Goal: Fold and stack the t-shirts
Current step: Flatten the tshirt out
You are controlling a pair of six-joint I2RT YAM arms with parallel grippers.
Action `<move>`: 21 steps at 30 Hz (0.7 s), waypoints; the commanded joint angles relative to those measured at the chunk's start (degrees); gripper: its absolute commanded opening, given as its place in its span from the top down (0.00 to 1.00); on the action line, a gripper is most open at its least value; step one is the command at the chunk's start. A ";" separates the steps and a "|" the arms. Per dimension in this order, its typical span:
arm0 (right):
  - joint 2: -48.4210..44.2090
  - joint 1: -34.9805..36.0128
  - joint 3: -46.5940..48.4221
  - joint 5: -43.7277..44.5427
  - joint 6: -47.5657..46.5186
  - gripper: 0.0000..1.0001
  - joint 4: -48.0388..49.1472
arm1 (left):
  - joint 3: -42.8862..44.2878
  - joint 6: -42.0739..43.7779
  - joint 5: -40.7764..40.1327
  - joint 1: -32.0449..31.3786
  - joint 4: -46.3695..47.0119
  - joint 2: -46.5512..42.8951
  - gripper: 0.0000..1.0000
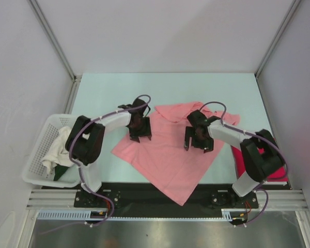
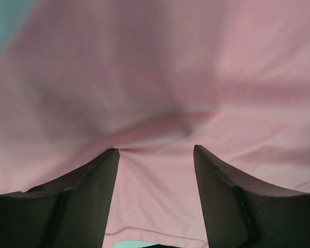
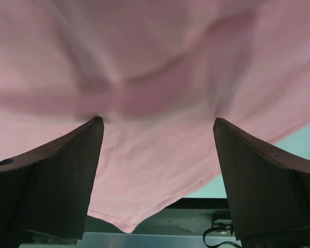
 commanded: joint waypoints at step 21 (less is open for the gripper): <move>37.43 -2.32 52.42 -39.24 10.61 0.13 7.95 | 62.71 18.83 -13.88 14.31 -8.24 18.20 0.30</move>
